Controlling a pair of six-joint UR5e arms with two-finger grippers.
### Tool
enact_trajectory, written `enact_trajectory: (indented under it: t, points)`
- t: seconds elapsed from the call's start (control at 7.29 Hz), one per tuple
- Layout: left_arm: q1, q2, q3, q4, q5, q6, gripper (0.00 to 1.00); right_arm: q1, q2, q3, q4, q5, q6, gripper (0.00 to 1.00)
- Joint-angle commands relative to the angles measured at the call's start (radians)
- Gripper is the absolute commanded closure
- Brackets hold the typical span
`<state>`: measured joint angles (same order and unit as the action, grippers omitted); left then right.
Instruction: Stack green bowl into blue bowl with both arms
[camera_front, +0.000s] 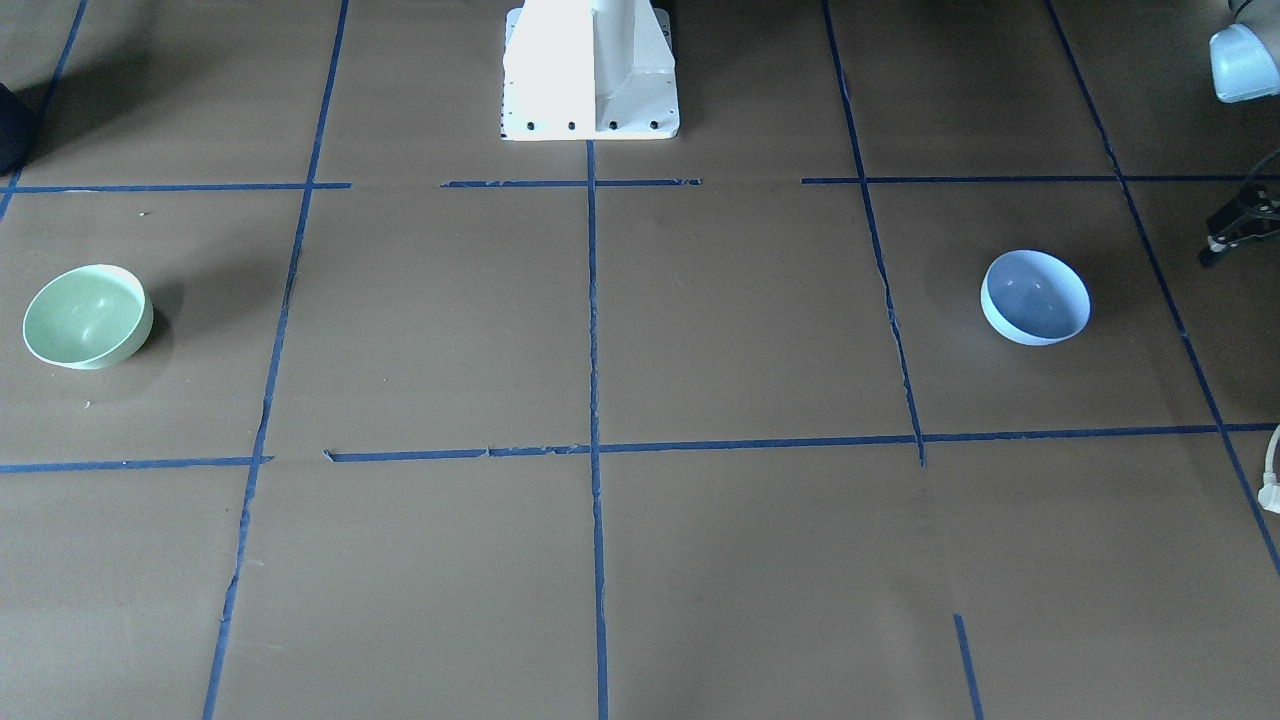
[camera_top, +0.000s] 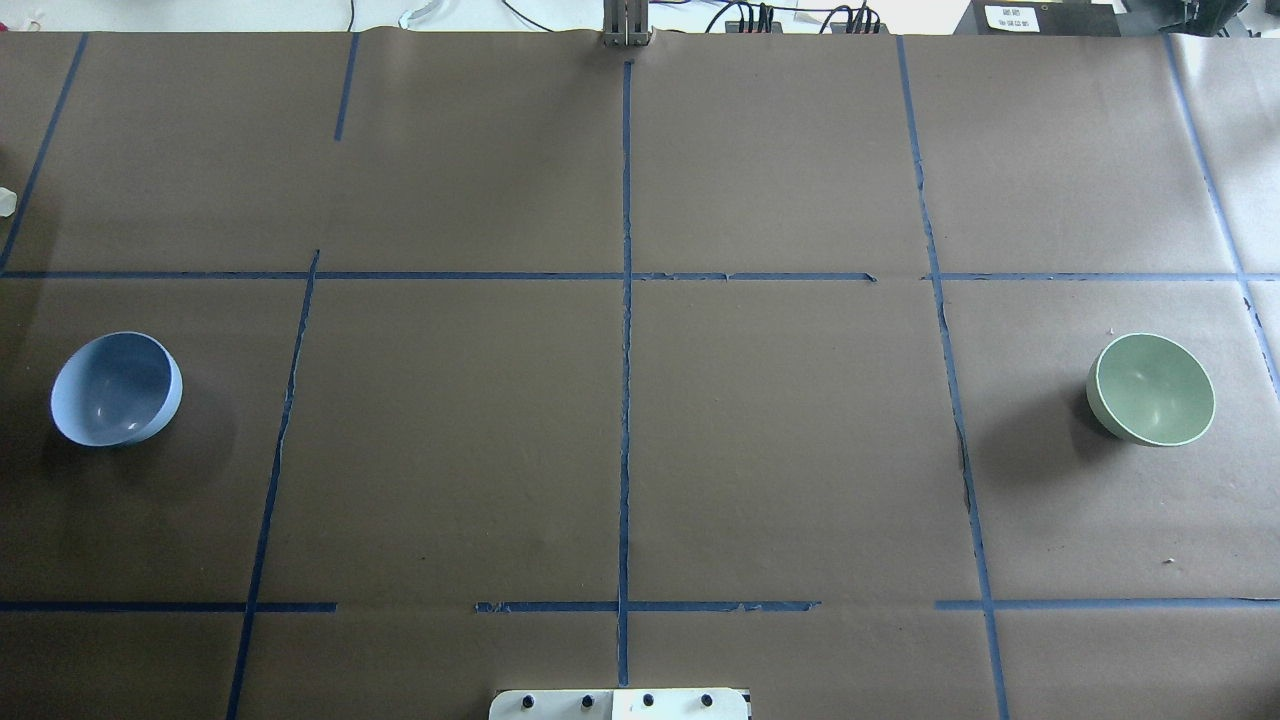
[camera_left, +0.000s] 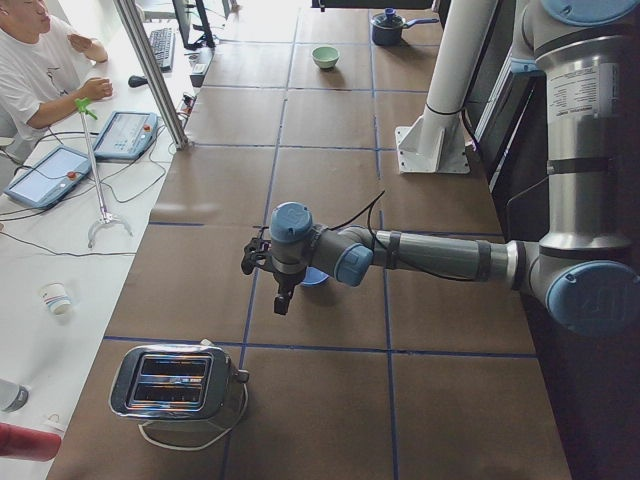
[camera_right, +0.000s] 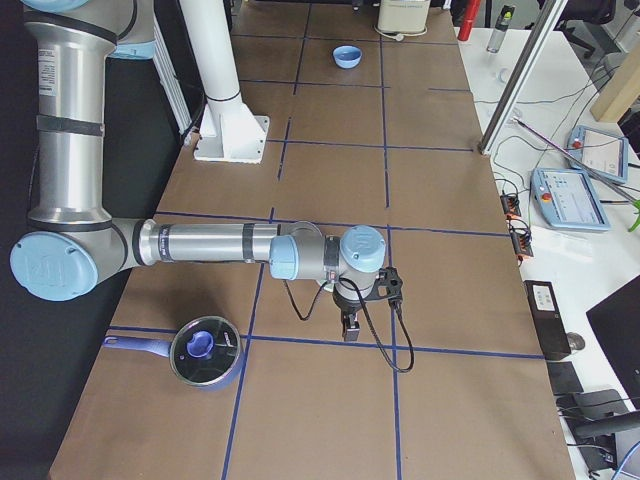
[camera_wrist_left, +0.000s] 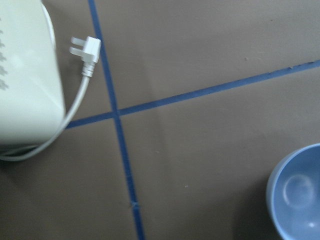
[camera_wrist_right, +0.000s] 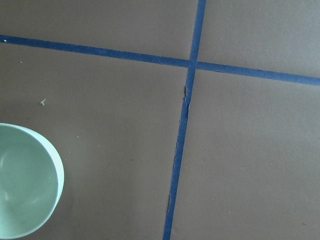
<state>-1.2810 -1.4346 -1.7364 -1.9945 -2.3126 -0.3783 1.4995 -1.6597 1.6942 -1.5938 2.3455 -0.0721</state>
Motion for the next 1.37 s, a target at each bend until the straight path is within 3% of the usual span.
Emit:
enact_trajectory:
  t: [0.0, 0.14, 0.41, 0.55, 0.69, 0.82, 1.24]
  points:
    - [0.168, 0.019, 0.05, -0.261, 0.046, -0.366, 0.0, -0.001, 0.0, -0.001, 0.0, 0.0, 0.0, 0.0]
    - [0.233, 0.019, 0.069, -0.289, 0.114, -0.426, 0.0, -0.001, 0.0, -0.001, 0.0, 0.0, 0.0, 0.0]
    - [0.301, 0.01, 0.092, -0.294, 0.15, -0.465, 0.0, -0.001, 0.0, -0.001, 0.0, 0.0, 0.0, 0.0]
    - [0.302, 0.01, 0.09, -0.296, 0.15, -0.467, 0.25, -0.001, 0.0, -0.002, -0.002, 0.0, 0.0, 0.0]
    - [0.301, 0.011, 0.092, -0.296, 0.147, -0.471, 0.72, -0.001, -0.003, -0.002, 0.0, 0.0, 0.0, 0.0]
    - [0.301, 0.011, 0.09, -0.296, 0.147, -0.49, 0.91, -0.001, -0.003, -0.002, 0.0, 0.0, 0.0, 0.0]
    - [0.301, 0.005, 0.051, -0.287, 0.136, -0.516, 1.0, -0.001, -0.003, -0.001, -0.002, 0.0, 0.0, 0.0]
